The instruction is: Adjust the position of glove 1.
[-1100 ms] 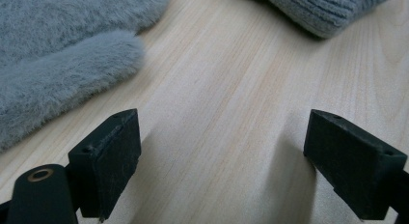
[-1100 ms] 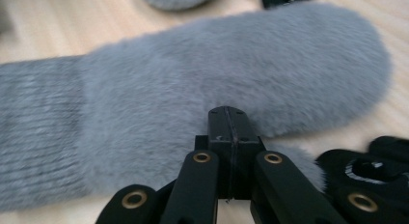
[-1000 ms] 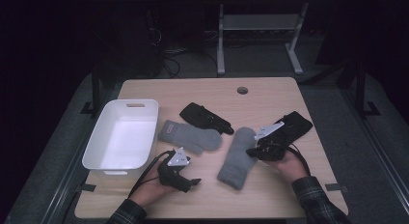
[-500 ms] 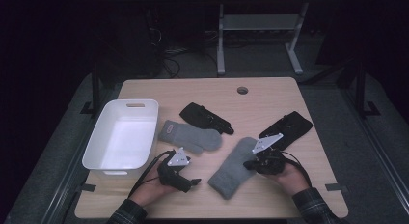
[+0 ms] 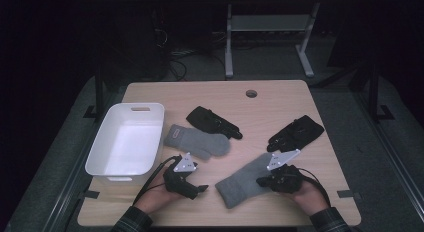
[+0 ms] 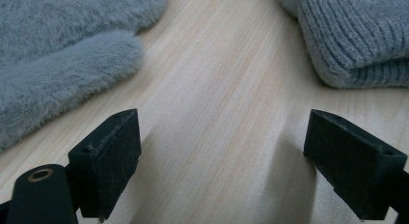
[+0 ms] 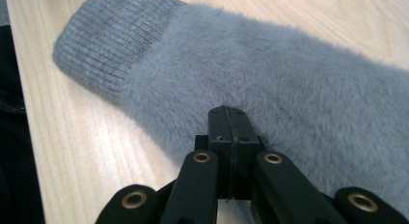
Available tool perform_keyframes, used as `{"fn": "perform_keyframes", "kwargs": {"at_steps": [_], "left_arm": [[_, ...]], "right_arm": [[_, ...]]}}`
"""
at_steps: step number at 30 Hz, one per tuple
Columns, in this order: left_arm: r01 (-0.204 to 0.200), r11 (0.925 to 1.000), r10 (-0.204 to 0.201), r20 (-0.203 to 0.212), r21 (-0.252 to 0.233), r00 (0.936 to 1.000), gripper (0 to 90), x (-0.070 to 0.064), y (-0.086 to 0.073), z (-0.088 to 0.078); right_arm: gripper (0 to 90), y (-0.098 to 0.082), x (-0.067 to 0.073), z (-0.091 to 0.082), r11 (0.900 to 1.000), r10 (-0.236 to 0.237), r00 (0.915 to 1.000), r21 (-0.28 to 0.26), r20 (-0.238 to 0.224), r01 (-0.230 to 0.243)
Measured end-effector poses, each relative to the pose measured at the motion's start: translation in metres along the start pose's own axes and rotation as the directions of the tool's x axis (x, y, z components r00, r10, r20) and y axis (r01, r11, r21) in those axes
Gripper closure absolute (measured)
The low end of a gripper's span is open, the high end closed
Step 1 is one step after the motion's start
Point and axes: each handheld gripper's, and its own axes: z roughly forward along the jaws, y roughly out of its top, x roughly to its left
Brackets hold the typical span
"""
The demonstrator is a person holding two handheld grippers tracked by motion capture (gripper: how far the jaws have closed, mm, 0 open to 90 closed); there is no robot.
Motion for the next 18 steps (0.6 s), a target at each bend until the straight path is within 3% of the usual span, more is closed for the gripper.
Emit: {"fn": "perform_keyframes", "kwargs": {"at_steps": [4, 7, 11, 14, 16, 18], "left_arm": [[0.0, 1.0, 0.0, 0.0, 0.0, 1.0, 12.1, 0.0, 0.0, 0.0], [0.001, 1.0, -0.001, 0.0, -0.001, 1.0, 12.1, 0.0, 0.0, 0.0], [0.004, 1.0, -0.004, 0.002, -0.004, 1.0, 11.9, 0.0, 0.0, 0.0], [-0.003, 1.0, 0.003, 0.001, 0.001, 1.0, 11.9, 0.0, 0.0, 0.0], [-0.005, 1.0, 0.005, 0.003, 0.004, 1.0, 11.9, 0.0, 0.0, 0.0], [-0.008, 0.9999, 0.008, 0.005, 0.009, 1.0, 11.9, 0.001, 0.001, 0.0]], "right_arm": [[88.9, 0.0, 0.004, -0.004, 1.0, 0.004, 0.9998, -0.013, 0.018, -0.004], [85.0, 0.0, 0.001, -0.011, 0.999, 0.006, 0.9991, -0.052, 0.042, -0.004], [70.1, -0.007, -0.009, -0.025, 0.995, 0.045, 0.993, -0.092, 0.109, -0.035], [50.2, -0.018, -0.018, -0.035, 0.99, 0.09, 0.9796, -0.119, 0.18, -0.069], [35.9, -0.027, -0.026, -0.04, 0.987, 0.127, 0.9662, -0.13, 0.224, -0.1], [27.3, -0.039, -0.033, -0.045, 0.982, 0.16, 0.951, -0.136, 0.264, -0.128]]}}
